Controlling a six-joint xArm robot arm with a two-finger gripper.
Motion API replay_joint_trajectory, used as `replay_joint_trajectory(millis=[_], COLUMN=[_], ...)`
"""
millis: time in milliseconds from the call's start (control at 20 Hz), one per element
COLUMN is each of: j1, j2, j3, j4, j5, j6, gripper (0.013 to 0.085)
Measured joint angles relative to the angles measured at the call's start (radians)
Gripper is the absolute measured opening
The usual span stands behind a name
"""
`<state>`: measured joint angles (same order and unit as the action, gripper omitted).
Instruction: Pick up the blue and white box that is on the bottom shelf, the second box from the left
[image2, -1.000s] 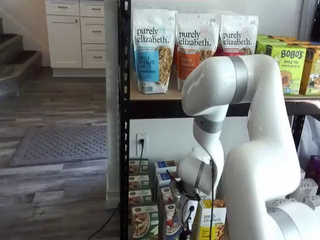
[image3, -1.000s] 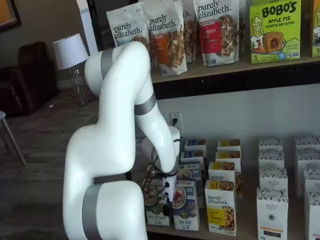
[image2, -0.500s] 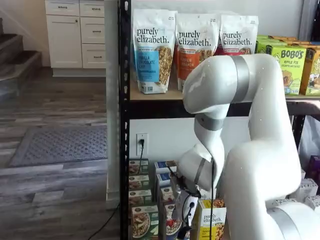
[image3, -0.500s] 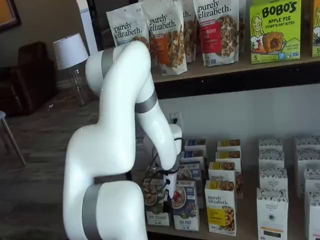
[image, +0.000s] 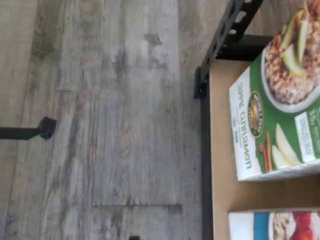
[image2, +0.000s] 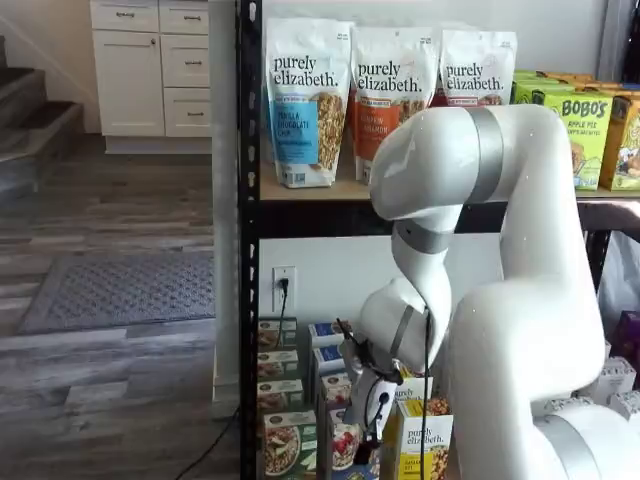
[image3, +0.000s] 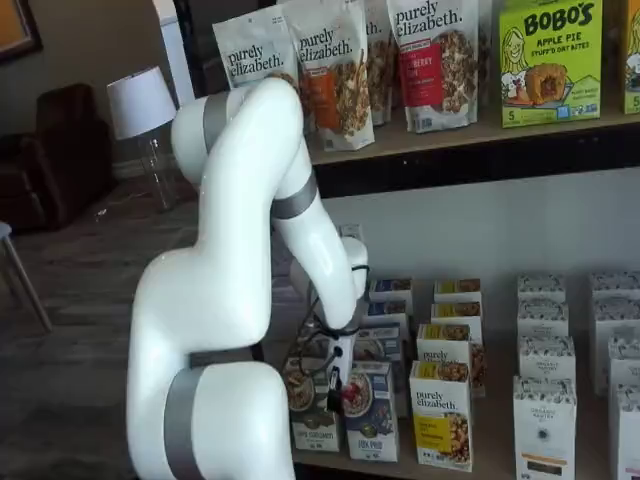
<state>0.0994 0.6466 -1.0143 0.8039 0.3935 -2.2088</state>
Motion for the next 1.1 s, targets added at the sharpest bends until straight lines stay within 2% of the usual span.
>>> replay_joint_trajectory(millis=[400, 750, 1100], j1=[-0.011, -0.013, -0.021], j2=[0.026, 0.067, 0.107], j3=[-0.061, -0.120, -0.182], j4=[0.004, -0.032, -0.043], j5=[0.016, 0.011, 0.017], j6=[-0.003, 0.032, 0.041], gripper=[0.0850, 0.0850, 0.0850])
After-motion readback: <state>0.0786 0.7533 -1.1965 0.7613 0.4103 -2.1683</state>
